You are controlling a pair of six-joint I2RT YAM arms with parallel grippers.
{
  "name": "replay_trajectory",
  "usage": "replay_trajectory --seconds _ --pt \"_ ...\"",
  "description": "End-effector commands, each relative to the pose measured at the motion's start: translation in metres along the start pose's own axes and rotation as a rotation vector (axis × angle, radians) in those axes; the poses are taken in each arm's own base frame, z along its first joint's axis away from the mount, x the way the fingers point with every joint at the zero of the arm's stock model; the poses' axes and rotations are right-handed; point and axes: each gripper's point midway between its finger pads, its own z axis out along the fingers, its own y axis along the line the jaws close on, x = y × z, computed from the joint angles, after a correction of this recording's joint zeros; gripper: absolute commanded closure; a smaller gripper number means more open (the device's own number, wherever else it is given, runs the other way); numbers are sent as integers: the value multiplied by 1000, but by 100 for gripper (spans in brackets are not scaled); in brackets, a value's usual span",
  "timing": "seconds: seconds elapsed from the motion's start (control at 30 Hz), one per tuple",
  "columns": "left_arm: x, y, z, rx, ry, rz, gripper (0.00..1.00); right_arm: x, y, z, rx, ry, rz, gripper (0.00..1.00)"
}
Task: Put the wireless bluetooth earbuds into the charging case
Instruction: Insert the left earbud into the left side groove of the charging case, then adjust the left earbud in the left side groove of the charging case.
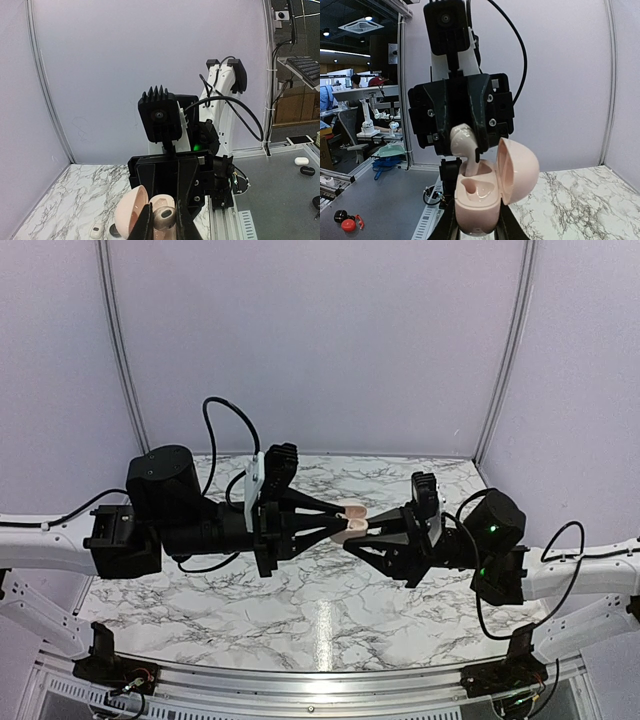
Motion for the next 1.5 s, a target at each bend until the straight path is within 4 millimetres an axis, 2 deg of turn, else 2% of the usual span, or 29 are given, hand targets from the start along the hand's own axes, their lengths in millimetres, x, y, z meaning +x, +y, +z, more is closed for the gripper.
replay_trajectory --seconds 0.0,0.27,0.63,0.9,1.0,1.13,1.33,1.47 --pt "67 0 -1 -14 268 -2 94 -52 12 3 -39 -116 -123 100" --pt "68 10 -3 -68 291 17 90 -51 13 3 -46 -109 -124 100" --pt "64 20 -8 -125 277 18 77 -52 16 3 -62 -117 -122 100" --pt "48 32 -21 -203 236 17 54 -44 13 0 -39 -101 -105 100" --pt "44 31 -26 -202 224 17 49 -40 11 -1 -26 -94 -98 100" --pt "49 27 -31 -189 232 9 43 -37 7 -2 -1 -86 -94 100" --pt "44 29 -29 -201 211 -49 32 -26 -16 1 112 -21 -82 100" --pt "39 37 -22 -241 199 -94 12 -18 -26 3 160 18 -72 100"
